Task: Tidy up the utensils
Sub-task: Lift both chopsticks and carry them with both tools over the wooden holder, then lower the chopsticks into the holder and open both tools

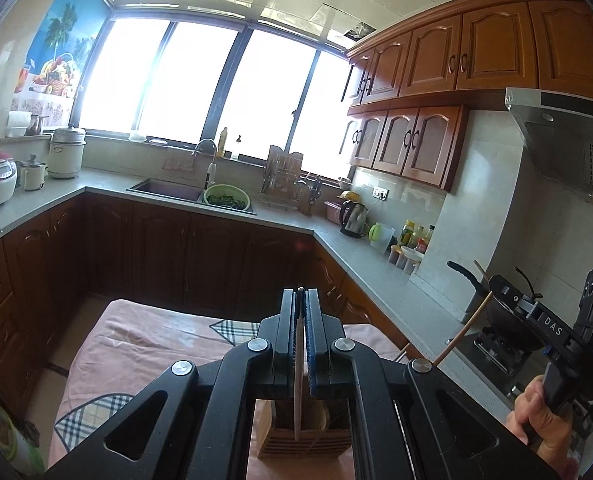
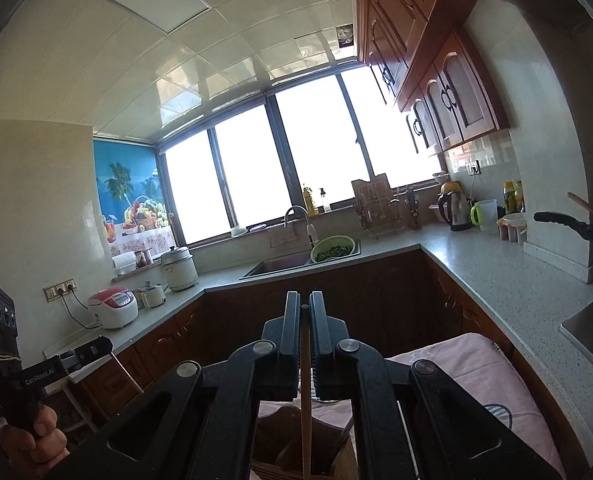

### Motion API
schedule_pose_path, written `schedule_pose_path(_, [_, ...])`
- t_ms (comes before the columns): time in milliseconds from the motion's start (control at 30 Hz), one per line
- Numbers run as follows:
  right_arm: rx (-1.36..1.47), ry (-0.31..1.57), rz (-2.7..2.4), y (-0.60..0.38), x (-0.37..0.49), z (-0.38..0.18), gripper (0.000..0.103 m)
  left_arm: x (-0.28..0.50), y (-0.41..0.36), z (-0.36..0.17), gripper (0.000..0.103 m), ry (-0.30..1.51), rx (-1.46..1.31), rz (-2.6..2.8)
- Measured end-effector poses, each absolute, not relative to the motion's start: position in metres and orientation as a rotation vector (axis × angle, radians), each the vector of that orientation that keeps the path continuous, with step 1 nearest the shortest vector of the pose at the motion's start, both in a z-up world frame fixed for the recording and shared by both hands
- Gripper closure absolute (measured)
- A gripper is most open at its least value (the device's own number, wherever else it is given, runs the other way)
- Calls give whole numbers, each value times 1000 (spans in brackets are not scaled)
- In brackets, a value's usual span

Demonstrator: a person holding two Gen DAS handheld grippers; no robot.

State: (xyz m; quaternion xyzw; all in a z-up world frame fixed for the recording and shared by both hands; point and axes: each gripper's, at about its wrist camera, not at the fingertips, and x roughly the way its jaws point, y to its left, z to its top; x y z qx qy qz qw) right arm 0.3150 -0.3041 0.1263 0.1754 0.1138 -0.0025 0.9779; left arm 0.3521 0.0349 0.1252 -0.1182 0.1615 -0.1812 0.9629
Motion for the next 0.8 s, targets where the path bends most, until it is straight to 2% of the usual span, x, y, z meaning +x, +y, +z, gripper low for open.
schedule_pose_path(300, [362, 264, -22, -313, 344, 98, 99, 412, 22, 89, 100, 347, -293, -346])
schedule_pose_path(800, [425, 315, -63, -306, 354, 28, 99, 451, 6, 26, 100, 433, -349, -288])
